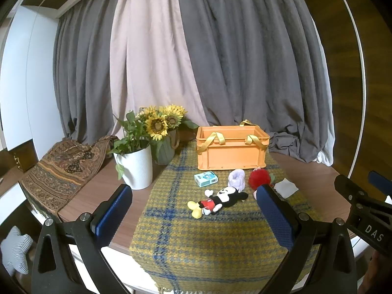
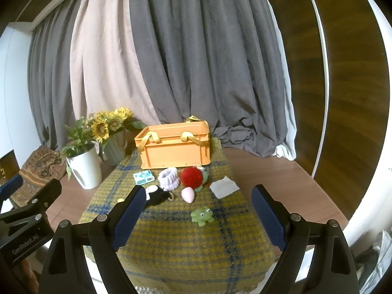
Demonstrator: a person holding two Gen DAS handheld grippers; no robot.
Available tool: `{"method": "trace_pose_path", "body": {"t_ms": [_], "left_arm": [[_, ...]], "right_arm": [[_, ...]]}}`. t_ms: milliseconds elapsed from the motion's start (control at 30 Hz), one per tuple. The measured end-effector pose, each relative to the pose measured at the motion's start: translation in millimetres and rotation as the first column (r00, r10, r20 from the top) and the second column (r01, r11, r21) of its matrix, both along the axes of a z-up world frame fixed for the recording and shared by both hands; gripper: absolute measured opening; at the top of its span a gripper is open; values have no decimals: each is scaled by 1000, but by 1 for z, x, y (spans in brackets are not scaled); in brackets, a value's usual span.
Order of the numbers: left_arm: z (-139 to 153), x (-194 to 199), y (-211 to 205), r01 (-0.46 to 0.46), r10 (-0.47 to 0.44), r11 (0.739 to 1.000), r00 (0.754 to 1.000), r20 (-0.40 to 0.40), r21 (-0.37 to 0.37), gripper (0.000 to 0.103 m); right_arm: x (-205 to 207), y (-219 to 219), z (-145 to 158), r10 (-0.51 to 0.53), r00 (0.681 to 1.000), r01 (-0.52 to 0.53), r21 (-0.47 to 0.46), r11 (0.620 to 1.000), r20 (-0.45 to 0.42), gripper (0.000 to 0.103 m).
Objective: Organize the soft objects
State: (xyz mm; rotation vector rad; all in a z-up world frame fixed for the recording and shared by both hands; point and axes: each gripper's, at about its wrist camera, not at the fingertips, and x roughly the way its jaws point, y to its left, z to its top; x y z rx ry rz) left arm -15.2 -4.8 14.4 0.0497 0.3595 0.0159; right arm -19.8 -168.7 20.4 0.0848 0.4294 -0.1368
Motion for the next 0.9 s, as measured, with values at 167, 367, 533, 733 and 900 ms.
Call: {"method": "trace_pose_path", "body": {"t_ms": [167, 367, 533, 733, 900], "left_arm": [[0, 1, -2, 0, 0, 1000, 1000, 2, -3, 103], [0, 1, -5, 1, -1, 1000, 1000, 5, -2, 103], [-1, 0, -4, 1, -1, 1000, 1000, 8, -2, 103], [-2, 0, -4, 2, -2, 1000, 1000, 10, -3, 103], [2, 5, -8, 5, -5, 1000, 1000, 11, -5, 103]], "right_arm": [[0, -1, 2, 0, 1000, 0, -2, 1000, 1, 89], [-1, -1, 2, -1, 1000, 1, -3, 1000, 5, 89], [0, -4, 3, 0, 1000, 0, -4, 1000, 5, 89], [1, -4, 5, 1, 1000, -1, -11, 1000, 11, 89], [1, -3, 5, 1, 1000, -1, -17, 1000, 20, 89]]}}
